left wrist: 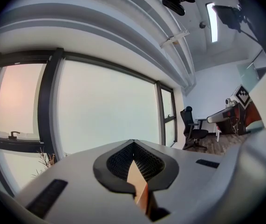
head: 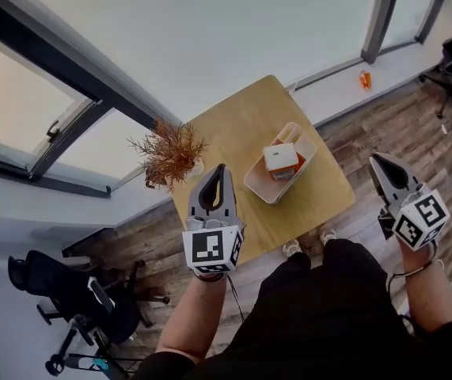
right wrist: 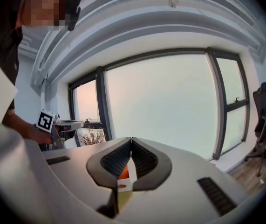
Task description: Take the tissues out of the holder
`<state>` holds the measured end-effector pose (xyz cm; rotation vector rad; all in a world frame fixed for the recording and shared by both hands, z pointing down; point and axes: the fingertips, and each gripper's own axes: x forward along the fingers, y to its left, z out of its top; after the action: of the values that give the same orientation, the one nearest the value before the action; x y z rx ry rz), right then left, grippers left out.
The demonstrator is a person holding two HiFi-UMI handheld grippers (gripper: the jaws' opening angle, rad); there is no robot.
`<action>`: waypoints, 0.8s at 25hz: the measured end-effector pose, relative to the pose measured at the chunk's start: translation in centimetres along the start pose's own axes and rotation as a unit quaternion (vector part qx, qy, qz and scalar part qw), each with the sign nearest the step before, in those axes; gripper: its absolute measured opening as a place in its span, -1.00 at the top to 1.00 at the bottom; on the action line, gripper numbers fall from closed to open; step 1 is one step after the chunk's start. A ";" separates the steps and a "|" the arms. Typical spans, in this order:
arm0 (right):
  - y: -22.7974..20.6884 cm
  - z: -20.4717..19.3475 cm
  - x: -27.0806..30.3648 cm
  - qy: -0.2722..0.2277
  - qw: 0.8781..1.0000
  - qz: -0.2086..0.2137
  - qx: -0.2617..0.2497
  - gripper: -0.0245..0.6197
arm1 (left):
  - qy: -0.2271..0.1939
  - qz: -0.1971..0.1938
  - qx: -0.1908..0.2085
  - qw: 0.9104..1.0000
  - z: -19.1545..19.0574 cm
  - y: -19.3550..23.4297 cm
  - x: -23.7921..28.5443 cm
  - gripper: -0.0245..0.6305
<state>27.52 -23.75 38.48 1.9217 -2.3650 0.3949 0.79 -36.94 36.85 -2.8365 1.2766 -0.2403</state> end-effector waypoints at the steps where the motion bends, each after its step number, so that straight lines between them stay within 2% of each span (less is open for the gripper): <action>1: 0.0 0.3 0.6 -0.003 1.000 0.010 0.005 0.91 | 0.001 0.005 -0.004 1.000 -0.1 -0.1 0.1 0.91; 7: 1.6 0.0 6.4 0.012 0.994 0.099 -0.046 0.91 | 0.005 0.044 -0.013 0.999 -0.7 1.7 0.5 0.91; 10: 1.8 -1.3 8.8 0.030 0.989 0.134 -0.049 0.91 | 0.021 0.074 -0.027 0.997 -2.5 2.4 0.5 0.91; 14: 2.9 -1.8 11.0 0.031 0.976 0.198 -0.085 0.90 | 0.043 0.104 -0.046 0.993 -4.8 2.6 0.7 0.91; 15: 3.3 -1.9 11.5 0.028 0.972 0.210 -0.100 0.82 | 0.048 0.110 -0.050 0.992 -5.4 2.6 0.9 0.91; 18: 4.0 -3.3 13.4 0.041 0.960 0.245 -0.131 0.33 | 0.062 0.124 -0.056 0.989 -7.2 2.5 1.4 0.91; 20: 4.5 -5.0 14.4 0.061 0.948 0.275 -0.146 0.18 | 0.071 0.134 -0.060 0.987 -8.1 2.4 1.7 0.91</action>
<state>19.54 -35.41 45.68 1.0672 -2.6580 0.1648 -1.07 -39.45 44.88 -2.7415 1.7368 -0.3762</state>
